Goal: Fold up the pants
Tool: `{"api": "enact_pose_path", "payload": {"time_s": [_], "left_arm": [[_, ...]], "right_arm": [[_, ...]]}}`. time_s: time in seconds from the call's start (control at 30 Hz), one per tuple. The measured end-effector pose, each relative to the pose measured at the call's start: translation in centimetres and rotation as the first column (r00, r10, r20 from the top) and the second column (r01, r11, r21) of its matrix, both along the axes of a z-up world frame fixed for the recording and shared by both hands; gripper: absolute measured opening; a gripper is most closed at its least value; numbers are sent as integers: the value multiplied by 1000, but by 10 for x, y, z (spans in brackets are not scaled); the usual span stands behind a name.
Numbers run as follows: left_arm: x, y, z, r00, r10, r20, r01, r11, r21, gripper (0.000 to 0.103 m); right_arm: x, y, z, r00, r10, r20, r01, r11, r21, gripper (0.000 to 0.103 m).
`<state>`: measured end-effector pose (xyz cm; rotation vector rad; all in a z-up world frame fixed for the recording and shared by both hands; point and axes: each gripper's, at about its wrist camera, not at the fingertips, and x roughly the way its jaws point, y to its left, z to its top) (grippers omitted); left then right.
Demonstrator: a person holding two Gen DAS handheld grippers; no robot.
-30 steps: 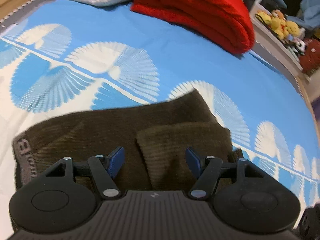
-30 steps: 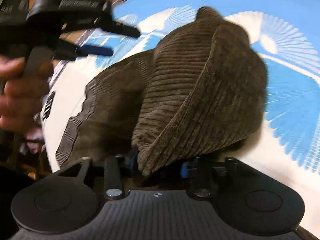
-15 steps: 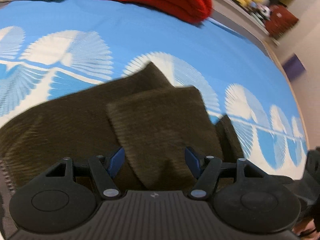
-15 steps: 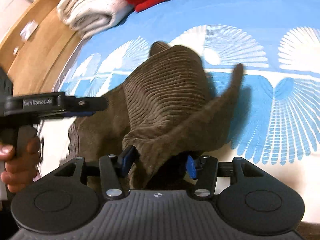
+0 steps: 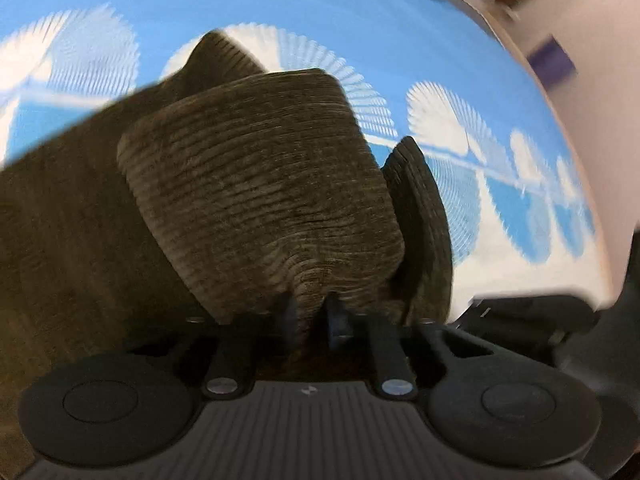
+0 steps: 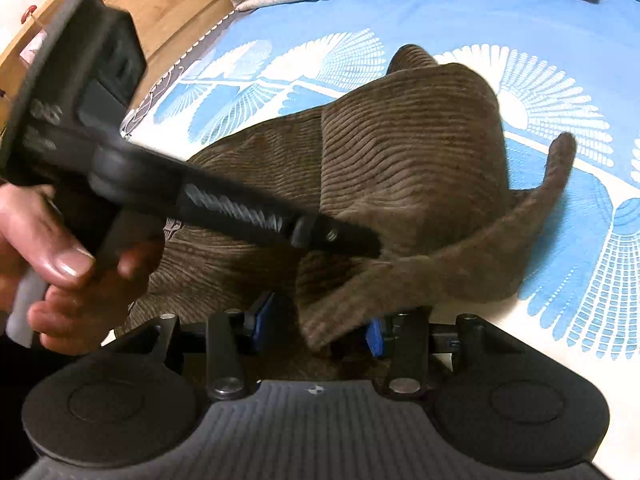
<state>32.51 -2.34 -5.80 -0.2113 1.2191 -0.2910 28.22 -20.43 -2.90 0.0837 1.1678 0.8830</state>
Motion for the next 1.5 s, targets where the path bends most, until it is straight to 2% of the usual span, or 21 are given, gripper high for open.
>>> {"api": "enact_pose_path", "payload": {"time_s": [0.03, 0.13, 0.23, 0.3, 0.37, 0.5, 0.57, 0.7, 0.87, 0.97, 1.03, 1.07, 1.13, 1.2, 1.27, 1.33, 1.37, 1.4, 1.43, 1.47, 1.5], "left_arm": [[-1, -2, 2, 1000, -18, 16, 18, 1000, 22, 9], [-1, 5, 7, 1000, 6, 22, -7, 1000, 12, 9], [-3, 5, 10, 1000, -4, 27, 3, 1000, 28, 9], [-4, 0, 9, 999, -31, 27, 30, 999, 38, 9], [-4, -9, 9, 998, -51, 32, 49, 997, 56, 9], [-4, -15, 12, 995, -86, 44, 82, 992, 91, 9], [-7, -12, 12, 995, -95, 44, 90, 991, 98, 9], [-7, -13, 12, 994, -101, 46, 96, 990, 106, 10], [-8, -15, 16, 993, -111, 52, 104, 987, 118, 11], [-8, -15, 17, 992, -118, 53, 111, 987, 118, 11], [-7, -15, 17, 991, -121, 51, 115, 987, 115, 13], [-7, -14, 17, 992, -119, 51, 112, 987, 114, 14], [-4, -9, 21, 994, -92, 59, 87, 992, 91, 15], [-2, 0, 28, 995, -52, 81, 47, 997, 59, 17], [2, 10, 39, 992, 3, 125, -6, 1000, 27, 18], [4, 24, 49, 981, 83, 174, -85, 996, 3, 19], [6, 30, 52, 974, 122, 191, -121, 993, -14, 19], [7, 36, 56, 965, 162, 206, -159, 987, -32, 19], [7, 39, 58, 959, 187, 215, -182, 982, -41, 19], [7, 41, 58, 956, 195, 220, -190, 981, -43, 19], [7, 40, 58, 956, 192, 221, -187, 981, -42, 21]], "right_arm": [[2, -3, 1, 1000, -10, 2, 10, 1000, -7, 49], [6, -16, 3, 997, -73, -13, 72, 997, -16, 53], [21, -44, 4, 974, -219, -49, 219, 976, 4, 54], [32, -66, 1, 930, -362, -69, 363, 932, 8, 58], [43, -83, -9, 858, -496, -132, 502, 864, 23, 63], [56, -100, -41, 718, -620, -315, 669, 740, 67, 64], [60, -109, -49, 687, -636, -352, 696, 715, 68, 64], [67, -112, -50, 658, -652, -378, 727, 681, 90, 64], [74, -115, -43, 663, -670, -333, 732, 673, 105, 67], [76, -103, -44, 702, -662, -263, 691, 723, 23, 68], [76, -94, -50, 721, -646, -251, 667, 745, -1, 68], [76, -91, -51, 726, -639, -254, 662, 750, 6, 64], [77, -83, -50, 749, -621, -233, 642, 767, 19, 42], [77, -76, -40, 780, -605, -162, 615, 788, 18, 7], [75, -75, -24, 791, -604, -100, 609, 792, 33, 7], [72, -89, -2, 775, -627, -82, 631, 762, 143, 6], [71, -100, 9, 755, -651, -78, 651, 732, 200, 5], [67, -116, 23, 722, -688, -67, 677, 684, 271, 2], [58, -136, 36, 661, -749, -44, 710, 605, 360, 0], [45, -155, 48, 553, -833, 5, 750, 500, 434, 0], [27, -179, 60, 378, -923, 67, 796, 361, 486, 0]]}}
